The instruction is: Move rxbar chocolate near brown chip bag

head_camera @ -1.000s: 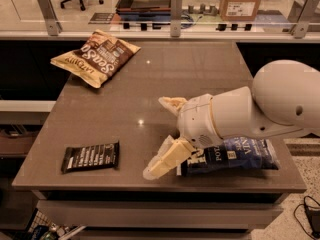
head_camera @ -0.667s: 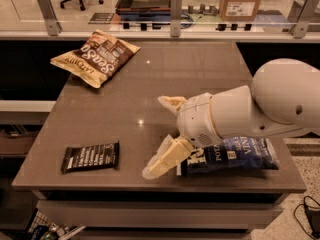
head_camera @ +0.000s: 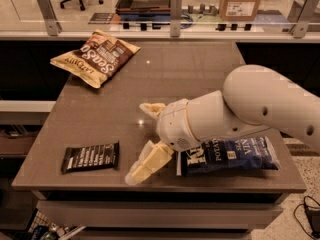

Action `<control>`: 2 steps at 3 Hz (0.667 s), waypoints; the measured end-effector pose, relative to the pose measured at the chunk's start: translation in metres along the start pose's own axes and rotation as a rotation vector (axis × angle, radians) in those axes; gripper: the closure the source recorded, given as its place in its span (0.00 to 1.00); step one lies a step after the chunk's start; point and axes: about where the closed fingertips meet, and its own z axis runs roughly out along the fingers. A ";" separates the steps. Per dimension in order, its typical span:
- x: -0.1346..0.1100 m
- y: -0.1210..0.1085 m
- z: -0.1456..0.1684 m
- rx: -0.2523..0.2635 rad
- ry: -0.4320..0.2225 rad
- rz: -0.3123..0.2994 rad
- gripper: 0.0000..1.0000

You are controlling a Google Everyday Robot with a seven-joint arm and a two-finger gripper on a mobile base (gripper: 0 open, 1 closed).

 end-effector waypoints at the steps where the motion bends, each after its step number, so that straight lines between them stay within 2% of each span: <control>1: 0.001 0.006 0.020 -0.034 -0.015 0.002 0.00; 2: 0.000 0.010 0.034 -0.057 -0.034 0.000 0.00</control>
Offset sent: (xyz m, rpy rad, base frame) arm -0.0051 0.0418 -0.0303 0.0613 0.0451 0.0692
